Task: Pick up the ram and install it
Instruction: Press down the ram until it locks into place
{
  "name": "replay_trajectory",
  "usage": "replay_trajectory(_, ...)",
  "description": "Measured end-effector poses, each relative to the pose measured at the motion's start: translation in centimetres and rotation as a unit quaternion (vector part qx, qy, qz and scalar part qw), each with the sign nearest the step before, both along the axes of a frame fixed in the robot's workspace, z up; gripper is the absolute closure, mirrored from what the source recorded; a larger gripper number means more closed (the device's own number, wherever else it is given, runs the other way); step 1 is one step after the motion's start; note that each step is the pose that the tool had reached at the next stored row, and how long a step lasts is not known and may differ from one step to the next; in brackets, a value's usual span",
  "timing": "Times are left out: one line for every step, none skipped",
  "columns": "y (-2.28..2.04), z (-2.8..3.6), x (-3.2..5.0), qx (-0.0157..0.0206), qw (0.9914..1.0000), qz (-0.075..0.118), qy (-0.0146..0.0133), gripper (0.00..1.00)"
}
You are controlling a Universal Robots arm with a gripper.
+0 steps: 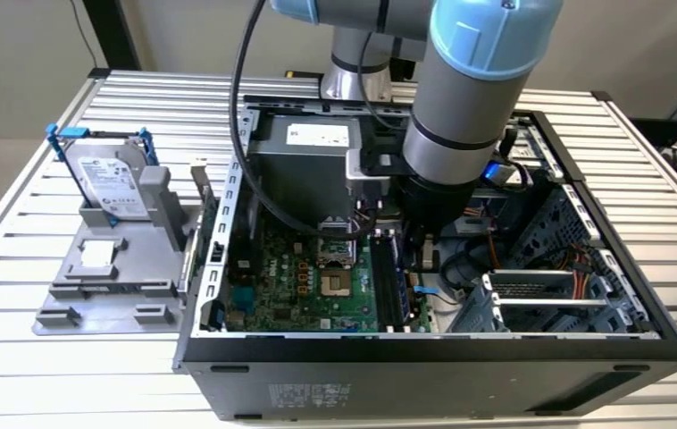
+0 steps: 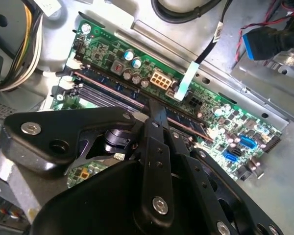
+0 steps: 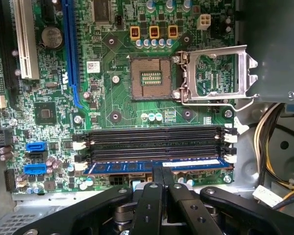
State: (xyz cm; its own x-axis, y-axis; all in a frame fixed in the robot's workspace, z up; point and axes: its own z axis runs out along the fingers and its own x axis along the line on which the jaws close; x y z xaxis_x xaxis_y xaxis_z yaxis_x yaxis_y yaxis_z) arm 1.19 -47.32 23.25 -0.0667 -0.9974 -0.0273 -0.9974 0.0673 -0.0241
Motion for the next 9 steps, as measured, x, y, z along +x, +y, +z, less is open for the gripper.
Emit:
replay_trajectory(0.01, -0.18, 0.00, 0.0000, 1.00000, 0.000, 0.0000, 1.00)
replay_trajectory(0.01, -0.37, 0.00, 0.0000, 1.00000, 0.000, 0.0000, 1.00)
replay_trajectory(0.01, -0.55, 0.00, 0.0001, 1.00000, 0.000, 0.0000, 1.00)
replay_trajectory(0.00, -0.72, 0.00, 0.0000, 1.00000, 0.000, 0.0000, 1.00)
replay_trajectory(0.00, -0.88, 0.00, -0.0004, 1.00000, 0.000, 0.0001, 1.00)
replay_trajectory(-0.01, -1.03, 0.00, -0.0007, 1.00000, 0.000, 0.0002, 1.00)
replay_trajectory(-0.01, -1.21, 0.00, -0.0006, 1.00000, 0.000, 0.0002, 1.00)
replay_trajectory(-0.01, -1.38, -0.01, -0.0006, 1.00000, 0.000, 0.0002, 1.00)
replay_trajectory(-0.01, -1.54, 0.00, -0.0006, 1.00000, 0.000, 0.0002, 1.00)
